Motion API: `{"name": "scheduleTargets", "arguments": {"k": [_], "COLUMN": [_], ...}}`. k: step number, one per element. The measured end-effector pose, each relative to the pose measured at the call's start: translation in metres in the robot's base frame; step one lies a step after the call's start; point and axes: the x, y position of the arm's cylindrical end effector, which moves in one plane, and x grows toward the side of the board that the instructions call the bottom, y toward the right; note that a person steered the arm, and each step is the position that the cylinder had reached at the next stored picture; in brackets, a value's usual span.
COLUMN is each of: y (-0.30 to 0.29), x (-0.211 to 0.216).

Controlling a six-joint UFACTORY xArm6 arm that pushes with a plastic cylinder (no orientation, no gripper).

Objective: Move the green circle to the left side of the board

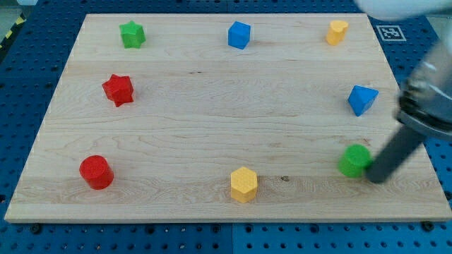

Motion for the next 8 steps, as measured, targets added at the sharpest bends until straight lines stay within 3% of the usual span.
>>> {"name": "scheduleTargets", "arguments": {"k": [1,2,3,4,5,6,8], "y": [-0.031,-0.011,0.003,-0.028,-0.103,-0.142,-0.039], "x": [-0.018,-0.007,-0.024,-0.055,-0.061,-0.064,-0.066]}}
